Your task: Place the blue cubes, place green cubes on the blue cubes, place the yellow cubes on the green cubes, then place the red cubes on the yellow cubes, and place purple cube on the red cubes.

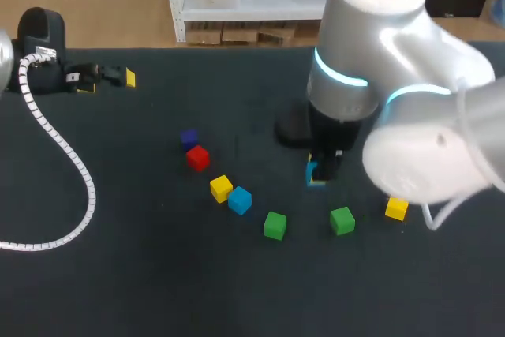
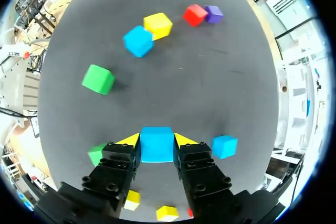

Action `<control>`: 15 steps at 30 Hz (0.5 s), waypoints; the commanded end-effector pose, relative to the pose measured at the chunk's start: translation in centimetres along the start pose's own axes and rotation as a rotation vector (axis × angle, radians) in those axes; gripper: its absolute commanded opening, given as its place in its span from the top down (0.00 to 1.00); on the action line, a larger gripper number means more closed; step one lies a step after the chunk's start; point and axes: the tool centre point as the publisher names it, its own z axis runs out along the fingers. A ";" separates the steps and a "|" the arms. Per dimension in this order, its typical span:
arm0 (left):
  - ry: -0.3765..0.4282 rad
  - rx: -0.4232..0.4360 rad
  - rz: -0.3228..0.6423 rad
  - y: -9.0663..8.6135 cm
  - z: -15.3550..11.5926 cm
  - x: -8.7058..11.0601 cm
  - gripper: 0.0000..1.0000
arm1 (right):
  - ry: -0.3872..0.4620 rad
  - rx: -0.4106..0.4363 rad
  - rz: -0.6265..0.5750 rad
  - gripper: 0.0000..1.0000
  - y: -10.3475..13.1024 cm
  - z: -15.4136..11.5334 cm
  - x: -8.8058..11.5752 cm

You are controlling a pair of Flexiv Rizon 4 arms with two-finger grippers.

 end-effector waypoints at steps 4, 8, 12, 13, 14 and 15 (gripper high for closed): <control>-0.005 0.005 0.001 0.1 0.0 0.1 0.00 | 0.020 -0.015 -0.057 1.00 -3.5 -0.4 -1.1; -0.005 0.005 0.001 0.1 0.0 0.1 0.00 | 0.047 -0.011 -0.088 1.00 -4.5 0.1 -1.9; -0.005 0.005 0.001 0.1 0.0 0.1 0.00 | 0.057 -0.024 -0.102 1.00 -4.9 0.8 -2.4; -0.005 0.005 0.001 0.1 0.0 0.1 0.00 | 0.055 -0.034 -0.103 1.00 -5.0 1.0 -2.4; -0.005 0.005 0.001 0.1 0.0 0.1 0.00 | 0.052 -0.042 -0.102 1.00 -5.1 1.3 -2.5; -0.005 0.005 0.001 0.1 0.0 0.1 0.00 | 0.051 -0.044 -0.103 1.00 -5.2 1.5 -2.5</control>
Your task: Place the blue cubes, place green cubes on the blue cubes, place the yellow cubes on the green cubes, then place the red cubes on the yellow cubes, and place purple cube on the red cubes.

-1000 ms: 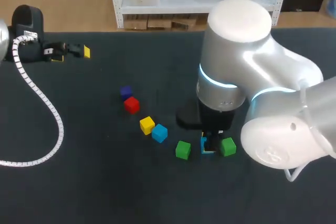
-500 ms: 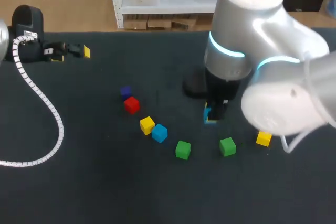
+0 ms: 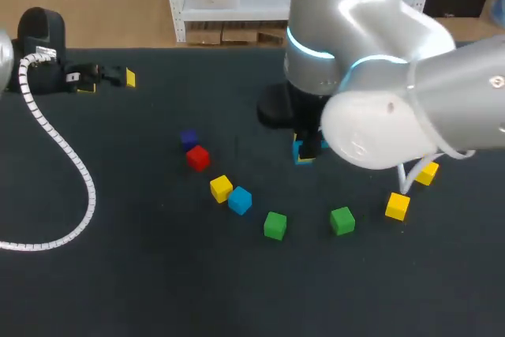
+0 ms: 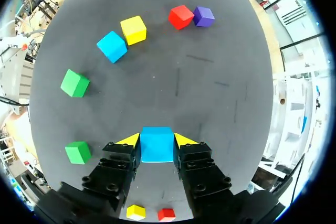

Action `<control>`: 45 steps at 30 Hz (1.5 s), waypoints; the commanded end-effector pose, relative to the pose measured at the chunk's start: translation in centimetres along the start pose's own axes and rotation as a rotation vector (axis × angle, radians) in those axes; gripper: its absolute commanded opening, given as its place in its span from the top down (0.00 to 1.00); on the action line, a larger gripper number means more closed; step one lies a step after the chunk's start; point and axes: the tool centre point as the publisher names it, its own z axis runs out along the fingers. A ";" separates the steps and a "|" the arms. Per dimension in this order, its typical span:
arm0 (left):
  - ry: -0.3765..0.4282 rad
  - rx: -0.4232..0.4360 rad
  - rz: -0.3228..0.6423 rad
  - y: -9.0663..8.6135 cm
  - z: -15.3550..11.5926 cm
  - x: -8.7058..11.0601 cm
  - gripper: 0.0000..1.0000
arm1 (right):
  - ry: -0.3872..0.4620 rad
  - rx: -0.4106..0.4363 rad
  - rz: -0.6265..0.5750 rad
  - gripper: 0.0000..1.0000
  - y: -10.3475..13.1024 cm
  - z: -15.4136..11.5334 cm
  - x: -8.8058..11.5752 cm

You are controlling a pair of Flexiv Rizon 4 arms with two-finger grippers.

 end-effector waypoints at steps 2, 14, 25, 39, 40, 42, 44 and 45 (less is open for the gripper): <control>-0.005 0.005 0.001 0.1 0.0 0.1 0.00 | -0.003 -0.051 0.001 1.00 -1.4 1.3 -0.3; -0.005 0.005 0.001 0.1 0.0 0.1 0.00 | 0.002 -0.054 0.051 1.00 -4.2 3.0 1.4; -0.005 0.005 0.001 0.1 0.0 0.1 0.00 | -0.014 -0.038 0.097 1.00 -6.1 3.3 2.1; -0.005 0.005 0.001 0.1 0.0 0.1 0.00 | -0.029 -0.044 0.123 1.00 -6.5 3.7 2.8; -0.005 0.005 0.001 0.1 0.0 0.1 0.00 | -0.030 -0.044 0.124 1.00 -6.6 3.7 2.8; -0.005 0.005 0.001 0.1 0.0 0.1 0.00 | -0.031 -0.043 0.124 1.00 -6.7 3.7 2.8; -0.005 0.005 0.001 0.1 0.0 0.1 0.00 | -0.031 -0.042 0.125 1.00 -6.8 3.7 2.7; -0.005 0.005 0.001 0.1 0.0 0.1 0.00 | -0.031 -0.042 0.125 1.00 -6.8 3.7 2.7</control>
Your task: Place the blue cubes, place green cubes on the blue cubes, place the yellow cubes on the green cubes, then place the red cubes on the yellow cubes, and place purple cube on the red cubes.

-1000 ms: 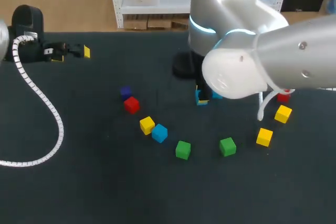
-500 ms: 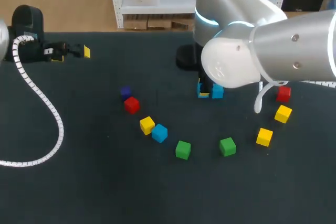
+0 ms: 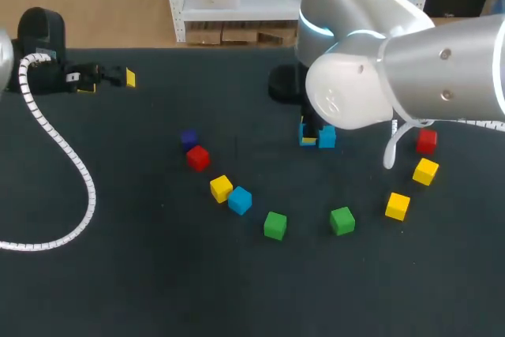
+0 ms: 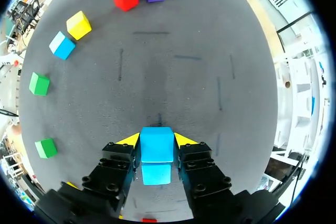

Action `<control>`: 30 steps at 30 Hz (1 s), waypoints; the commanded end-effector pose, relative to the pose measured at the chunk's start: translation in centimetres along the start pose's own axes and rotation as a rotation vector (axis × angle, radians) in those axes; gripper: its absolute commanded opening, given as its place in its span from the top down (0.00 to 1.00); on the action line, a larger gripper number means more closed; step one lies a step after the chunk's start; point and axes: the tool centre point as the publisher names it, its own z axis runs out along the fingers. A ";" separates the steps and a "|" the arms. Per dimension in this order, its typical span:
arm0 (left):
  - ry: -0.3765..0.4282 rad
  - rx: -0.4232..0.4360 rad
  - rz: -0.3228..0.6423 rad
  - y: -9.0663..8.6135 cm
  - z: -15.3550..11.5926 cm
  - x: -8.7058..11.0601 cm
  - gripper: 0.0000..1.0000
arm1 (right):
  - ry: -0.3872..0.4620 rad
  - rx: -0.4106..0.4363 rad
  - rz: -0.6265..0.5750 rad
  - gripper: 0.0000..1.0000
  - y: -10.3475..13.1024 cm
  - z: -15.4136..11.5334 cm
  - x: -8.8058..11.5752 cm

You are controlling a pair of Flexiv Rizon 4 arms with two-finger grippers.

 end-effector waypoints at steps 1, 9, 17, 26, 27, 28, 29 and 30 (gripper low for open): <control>-0.005 0.005 0.001 0.1 0.0 0.1 0.00 | -0.002 -0.004 0.000 1.00 -0.3 0.1 -0.1; -0.005 0.005 0.001 0.1 0.0 0.1 0.00 | 0.001 -0.014 -0.004 1.00 -0.3 0.4 -0.1; -0.005 0.005 0.001 0.1 0.0 0.1 0.00 | 0.005 -0.024 -0.015 1.00 -0.1 0.6 0.2; -0.005 0.005 0.001 0.1 0.0 0.1 0.00 | 0.009 -0.030 -0.017 0.81 -0.2 0.8 0.3; -0.005 0.005 0.001 0.1 0.0 0.1 0.00 | 0.009 -0.030 -0.017 0.78 -0.2 0.8 0.2; -0.005 0.005 0.001 0.1 0.0 0.1 0.00 | 0.009 -0.030 -0.016 0.75 -0.2 0.8 0.2; -0.005 0.005 0.001 0.1 0.0 0.1 0.00 | 0.008 -0.030 -0.016 0.73 -0.2 0.8 0.2; -0.005 0.005 0.001 0.1 0.0 0.1 0.00 | 0.008 -0.030 -0.015 0.70 -0.2 0.9 0.2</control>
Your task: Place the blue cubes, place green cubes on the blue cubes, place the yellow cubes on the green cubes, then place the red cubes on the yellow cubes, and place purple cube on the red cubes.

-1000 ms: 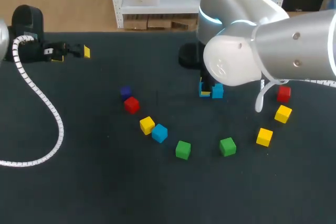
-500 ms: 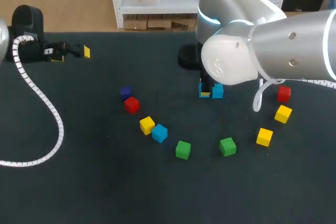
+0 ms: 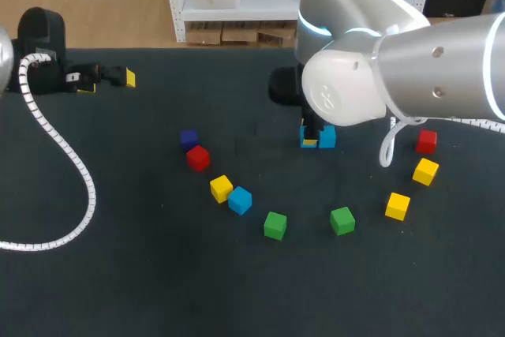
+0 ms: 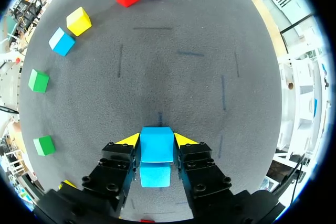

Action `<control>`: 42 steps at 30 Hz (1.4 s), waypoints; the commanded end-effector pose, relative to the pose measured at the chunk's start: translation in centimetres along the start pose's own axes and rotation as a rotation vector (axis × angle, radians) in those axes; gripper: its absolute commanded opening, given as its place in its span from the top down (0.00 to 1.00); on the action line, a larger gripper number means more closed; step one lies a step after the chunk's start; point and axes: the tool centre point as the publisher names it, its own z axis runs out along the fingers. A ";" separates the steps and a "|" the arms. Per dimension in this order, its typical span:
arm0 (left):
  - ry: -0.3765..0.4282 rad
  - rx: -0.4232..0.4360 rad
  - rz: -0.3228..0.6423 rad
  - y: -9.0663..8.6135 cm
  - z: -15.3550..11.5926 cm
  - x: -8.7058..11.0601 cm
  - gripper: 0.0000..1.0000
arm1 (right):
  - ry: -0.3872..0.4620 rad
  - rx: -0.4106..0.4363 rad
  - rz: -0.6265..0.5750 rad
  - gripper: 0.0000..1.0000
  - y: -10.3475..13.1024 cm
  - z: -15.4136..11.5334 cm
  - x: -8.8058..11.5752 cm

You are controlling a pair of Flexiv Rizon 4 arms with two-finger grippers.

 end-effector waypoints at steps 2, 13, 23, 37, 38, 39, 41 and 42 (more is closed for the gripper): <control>-0.005 0.005 0.001 0.1 0.0 0.1 0.00 | -0.002 -0.002 0.001 0.68 -0.3 0.1 -0.2; -0.005 0.005 0.001 0.1 0.0 0.1 0.00 | -0.004 0.005 0.007 0.54 -0.5 0.2 -0.3; -0.005 0.005 0.001 0.1 0.0 0.1 0.00 | -0.009 0.004 0.005 0.00 -0.4 0.1 -0.2; -0.005 0.005 0.001 0.1 0.0 0.1 0.00 | -0.071 0.064 0.037 0.00 -1.2 -4.1 0.7; -0.005 0.005 0.001 0.1 0.0 0.1 0.00 | -0.072 0.077 0.047 0.00 -1.2 -4.5 0.8; -0.005 0.005 0.001 0.1 0.0 0.1 0.00 | -0.073 0.084 0.054 0.00 -1.2 -4.9 0.9; -0.005 0.005 0.001 0.1 0.0 0.1 0.00 | -0.090 0.094 0.065 0.00 -1.1 -5.8 1.2; -0.005 0.005 0.001 0.1 0.0 0.1 0.00 | -0.099 0.104 0.076 0.00 -1.0 -6.3 1.3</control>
